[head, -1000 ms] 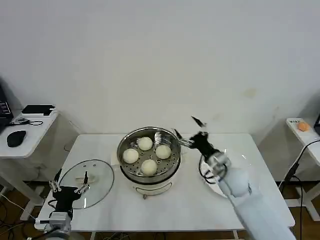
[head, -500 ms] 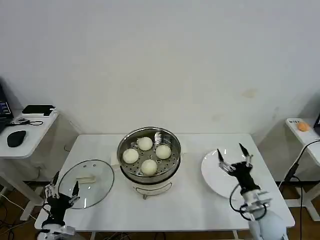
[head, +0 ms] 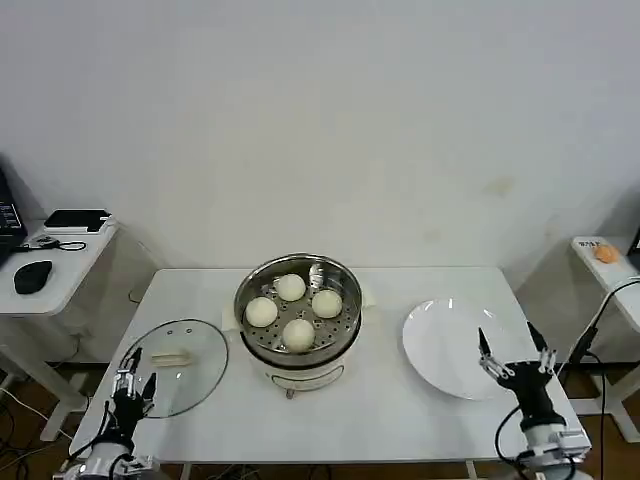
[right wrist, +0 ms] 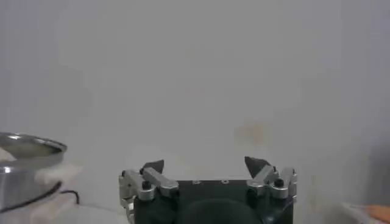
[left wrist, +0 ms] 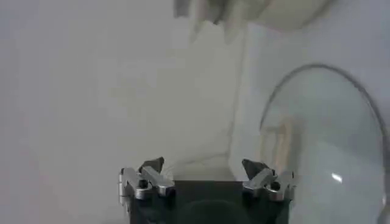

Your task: Take steamed baozi put them in steamer then cover it.

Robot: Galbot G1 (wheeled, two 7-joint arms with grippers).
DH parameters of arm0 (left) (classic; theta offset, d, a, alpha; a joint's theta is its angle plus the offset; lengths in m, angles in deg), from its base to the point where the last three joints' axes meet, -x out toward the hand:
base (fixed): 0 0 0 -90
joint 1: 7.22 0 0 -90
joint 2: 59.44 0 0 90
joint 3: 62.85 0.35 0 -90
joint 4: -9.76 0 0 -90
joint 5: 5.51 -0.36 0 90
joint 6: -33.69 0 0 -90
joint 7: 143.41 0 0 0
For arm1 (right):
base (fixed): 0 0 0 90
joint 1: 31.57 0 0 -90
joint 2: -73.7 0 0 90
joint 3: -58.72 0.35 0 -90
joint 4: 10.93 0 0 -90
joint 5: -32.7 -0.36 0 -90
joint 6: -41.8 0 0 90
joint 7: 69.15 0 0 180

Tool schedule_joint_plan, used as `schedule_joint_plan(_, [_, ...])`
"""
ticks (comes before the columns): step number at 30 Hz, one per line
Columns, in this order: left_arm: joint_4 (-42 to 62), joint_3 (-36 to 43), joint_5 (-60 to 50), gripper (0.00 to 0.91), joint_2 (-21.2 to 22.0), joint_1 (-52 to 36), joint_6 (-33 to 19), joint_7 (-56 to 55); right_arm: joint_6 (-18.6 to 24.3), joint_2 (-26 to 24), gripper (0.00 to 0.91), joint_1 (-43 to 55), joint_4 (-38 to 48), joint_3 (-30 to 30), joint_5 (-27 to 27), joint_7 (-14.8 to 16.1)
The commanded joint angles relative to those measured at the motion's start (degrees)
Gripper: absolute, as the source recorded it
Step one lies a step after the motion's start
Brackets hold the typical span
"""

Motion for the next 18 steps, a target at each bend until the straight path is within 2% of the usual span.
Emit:
schedule_joint_plan(1, [9.2, 4.7, -6.9, 0.907, -1.7, -7.6, -0.1, -0.6, 1.3, 2.0, 0.907, -3.5, -0.9, 2.8, 0.4, 0.1])
schedule_joint_plan(18, [15.9, 8.4, -6.8, 0.907, -2.9, -16.9, 0.0, -0.5, 2.2, 3.8, 0.907, -4.7, 0.0, 3.3, 1.5, 0.3])
